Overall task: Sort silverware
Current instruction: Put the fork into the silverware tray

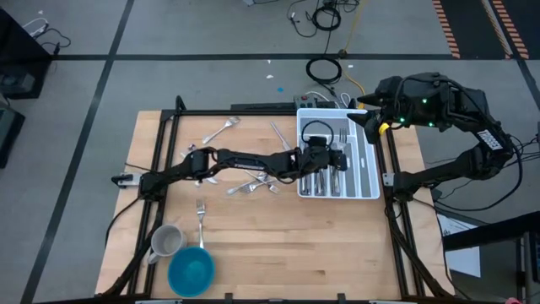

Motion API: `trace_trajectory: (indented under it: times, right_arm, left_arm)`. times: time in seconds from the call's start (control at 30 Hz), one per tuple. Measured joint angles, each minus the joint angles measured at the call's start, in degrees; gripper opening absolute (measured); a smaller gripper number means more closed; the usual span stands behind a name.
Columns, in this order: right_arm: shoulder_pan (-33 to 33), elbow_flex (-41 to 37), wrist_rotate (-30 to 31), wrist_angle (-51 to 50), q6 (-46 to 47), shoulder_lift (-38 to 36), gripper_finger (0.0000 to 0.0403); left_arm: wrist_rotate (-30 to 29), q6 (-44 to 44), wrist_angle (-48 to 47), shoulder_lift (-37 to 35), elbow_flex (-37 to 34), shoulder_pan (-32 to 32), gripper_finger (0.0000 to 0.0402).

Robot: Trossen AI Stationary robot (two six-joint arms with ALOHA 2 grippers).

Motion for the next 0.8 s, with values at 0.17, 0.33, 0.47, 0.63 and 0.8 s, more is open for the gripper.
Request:
trace_trajectory:
  times: [0.17, 0.33, 0.47, 0.63, 0.8]
  right_arm:
    - [0.00, -0.02, 0.04, 0.00, 0.00, 0.26, 0.0286]
    - [0.00, -0.02, -0.02, -0.02, 0.18, 0.76, 0.0286]
    - [0.00, -0.04, -0.13, -0.04, 0.17, 1.06, 0.0286]
    - [0.00, -0.07, -0.15, -0.07, -0.37, 1.09, 0.0286]
    - [0.00, -0.07, -0.24, -0.05, -0.66, 1.11, 0.0286]
  left_arm:
    - [-0.05, -5.06, 1.81, 2.71, -0.03, -0.01, 0.0013]
    - [0.47, -10.55, 2.77, 5.68, -0.09, -0.39, 0.0013]
    - [0.46, -11.13, 1.96, 6.77, -0.07, -0.60, 0.0013]
    - [-0.52, -11.39, 0.93, 7.54, -0.07, -1.08, 0.0013]
    - [-0.88, -12.46, -0.34, 7.92, -0.02, -1.11, 0.0013]
